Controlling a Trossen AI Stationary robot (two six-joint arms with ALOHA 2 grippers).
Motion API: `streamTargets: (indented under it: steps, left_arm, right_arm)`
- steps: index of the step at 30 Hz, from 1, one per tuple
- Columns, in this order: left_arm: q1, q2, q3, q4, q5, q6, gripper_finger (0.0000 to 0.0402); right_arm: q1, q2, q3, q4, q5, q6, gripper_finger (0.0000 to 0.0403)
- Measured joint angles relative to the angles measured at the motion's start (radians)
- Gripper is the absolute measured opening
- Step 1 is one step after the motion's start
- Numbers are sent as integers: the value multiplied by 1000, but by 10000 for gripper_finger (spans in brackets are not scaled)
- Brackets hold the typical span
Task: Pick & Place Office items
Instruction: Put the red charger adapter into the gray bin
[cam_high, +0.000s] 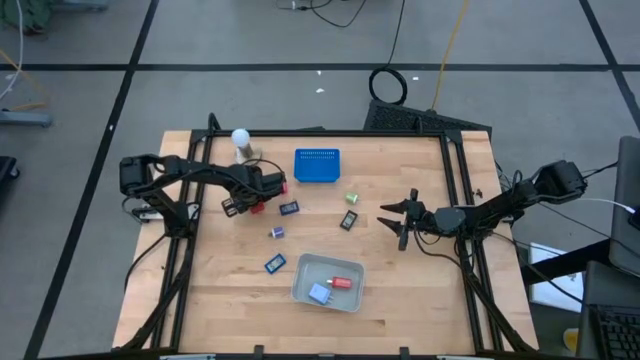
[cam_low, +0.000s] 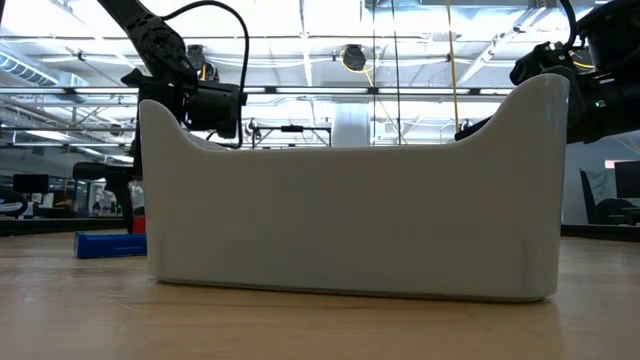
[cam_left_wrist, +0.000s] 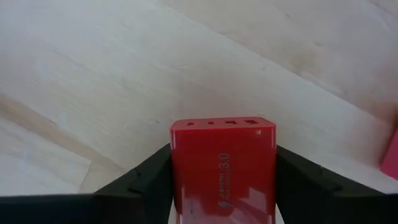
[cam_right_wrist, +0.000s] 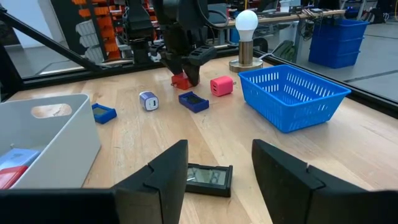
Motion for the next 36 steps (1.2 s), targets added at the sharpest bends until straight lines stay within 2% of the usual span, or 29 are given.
streamTargets:
  steps: [2, 6, 12, 21, 26, 30, 36]
  left_arm:
    - [-3, -3, -1, 7, -2, 6, 231]
    - [-15, -17, -1, 25, -7, 9, 209]
    - [-36, -67, -1, 70, -29, 46, 210]
    - [-73, -225, 0, 102, -70, 100, 225]
    - [-112, -333, 0, 160, -122, 143, 211]
    - [-156, -408, 1, 247, -144, 218, 211]
    - [-231, -471, 1, 396, -146, 415, 221]
  right_arm:
    - [0, 0, 0, 0, 0, 0, 171]
    - [0, 0, 0, 0, 0, 0, 171]
    - [0, 0, 0, 0, 0, 0, 171]
    - [0, 0, 0, 0, 0, 0, 171]
    - [0, 0, 0, 0, 0, 0, 171]
    - [0, 0, 0, 0, 0, 0, 171]
    - [0, 0, 0, 0, 0, 0, 171]
